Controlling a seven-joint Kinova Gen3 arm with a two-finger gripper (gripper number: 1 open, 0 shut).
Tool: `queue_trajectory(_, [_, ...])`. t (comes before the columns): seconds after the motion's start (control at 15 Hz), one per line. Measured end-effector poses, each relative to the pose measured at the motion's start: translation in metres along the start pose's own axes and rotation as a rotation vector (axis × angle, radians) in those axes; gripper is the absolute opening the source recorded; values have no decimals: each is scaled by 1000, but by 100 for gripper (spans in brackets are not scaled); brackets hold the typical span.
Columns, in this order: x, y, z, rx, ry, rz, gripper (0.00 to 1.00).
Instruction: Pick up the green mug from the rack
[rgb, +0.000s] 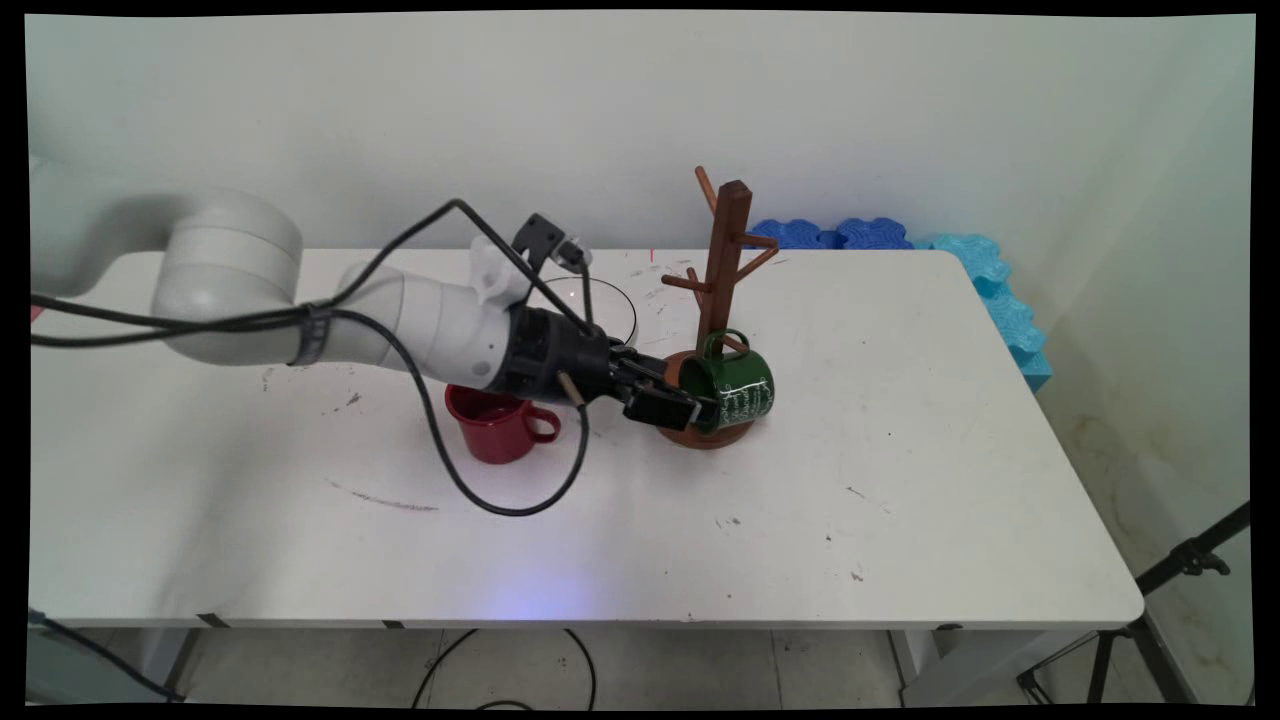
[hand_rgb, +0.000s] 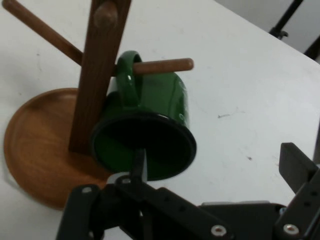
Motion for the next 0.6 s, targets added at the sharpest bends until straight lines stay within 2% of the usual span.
queue_trajectory(0.27, [-6, -1, 19, 38, 37, -11, 100])
queue_trajectory(0.6, [-16, 4, 39, 48, 45, -19, 100])
